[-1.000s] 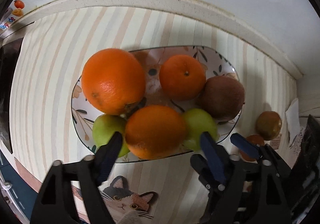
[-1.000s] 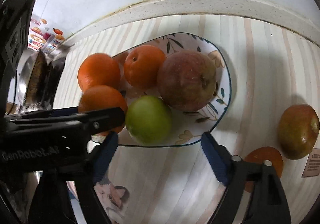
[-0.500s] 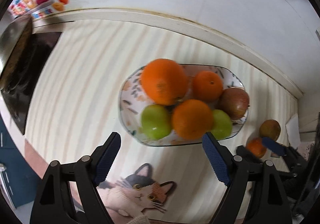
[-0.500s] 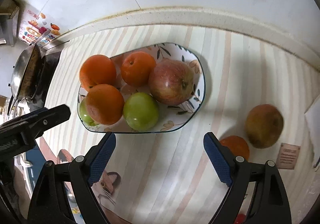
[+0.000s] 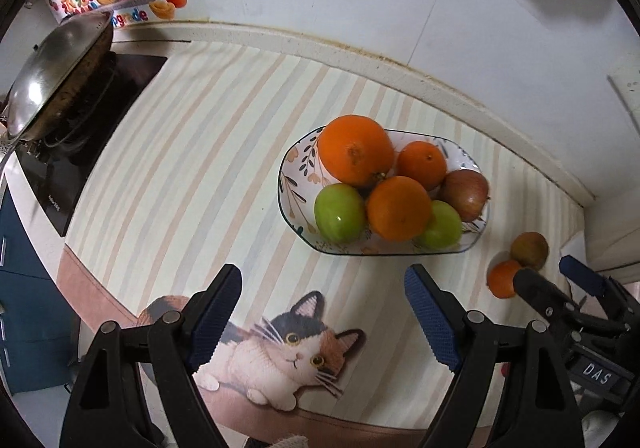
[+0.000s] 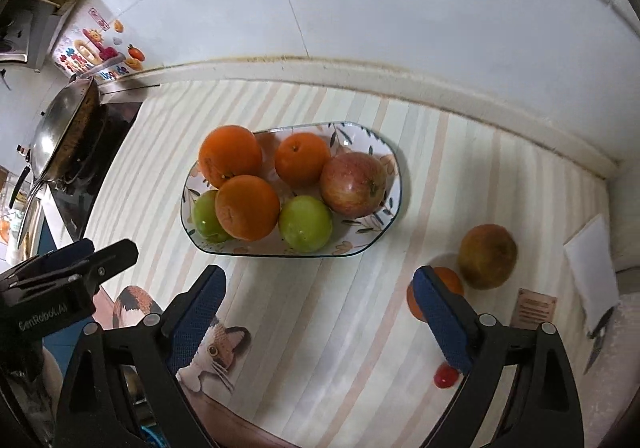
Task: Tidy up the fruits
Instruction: 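Move both tools toward the tangerine and pear beside the card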
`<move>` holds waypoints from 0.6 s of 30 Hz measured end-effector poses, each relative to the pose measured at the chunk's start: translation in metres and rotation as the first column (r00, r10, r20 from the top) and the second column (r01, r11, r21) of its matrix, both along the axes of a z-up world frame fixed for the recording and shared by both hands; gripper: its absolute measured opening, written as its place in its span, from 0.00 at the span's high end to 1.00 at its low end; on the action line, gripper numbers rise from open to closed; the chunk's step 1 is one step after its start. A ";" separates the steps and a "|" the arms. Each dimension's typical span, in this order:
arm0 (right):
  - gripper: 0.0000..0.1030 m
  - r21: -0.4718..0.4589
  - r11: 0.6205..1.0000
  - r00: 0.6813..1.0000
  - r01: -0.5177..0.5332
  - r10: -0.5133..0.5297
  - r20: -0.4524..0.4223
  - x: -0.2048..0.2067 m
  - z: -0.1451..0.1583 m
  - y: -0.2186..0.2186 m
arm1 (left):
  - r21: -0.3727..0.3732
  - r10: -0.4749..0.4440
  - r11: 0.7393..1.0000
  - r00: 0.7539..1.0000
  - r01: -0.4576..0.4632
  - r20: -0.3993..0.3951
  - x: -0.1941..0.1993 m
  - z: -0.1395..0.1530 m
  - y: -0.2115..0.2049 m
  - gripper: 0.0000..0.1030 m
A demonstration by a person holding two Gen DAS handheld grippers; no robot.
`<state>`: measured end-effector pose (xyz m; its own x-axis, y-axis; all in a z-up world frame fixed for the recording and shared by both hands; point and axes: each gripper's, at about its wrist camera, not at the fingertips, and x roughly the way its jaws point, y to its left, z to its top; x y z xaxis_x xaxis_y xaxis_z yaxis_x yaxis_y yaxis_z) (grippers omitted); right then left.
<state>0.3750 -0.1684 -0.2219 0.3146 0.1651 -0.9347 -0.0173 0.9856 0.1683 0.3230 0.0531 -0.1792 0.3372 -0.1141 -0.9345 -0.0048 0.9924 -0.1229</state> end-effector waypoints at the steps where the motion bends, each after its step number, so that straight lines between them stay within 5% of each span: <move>1: 0.06 0.000 1.000 1.000 0.000 0.000 0.009 -0.004 0.007 0.000 | -0.002 -0.004 1.000 1.000 0.004 0.009 -0.004 0.004 0.000 0.19; 18: 0.06 -0.009 1.000 0.980 -0.017 0.019 0.196 -0.089 0.122 0.000 | -0.003 -0.045 0.999 0.981 0.046 0.187 -0.086 0.091 -0.004 0.19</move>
<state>0.2860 -0.1683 -0.0999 0.4887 0.1658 -0.8565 -0.0668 0.9860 0.1527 0.2366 0.0487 -0.0881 0.4996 -0.1400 -0.8548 0.0642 0.9901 -0.1247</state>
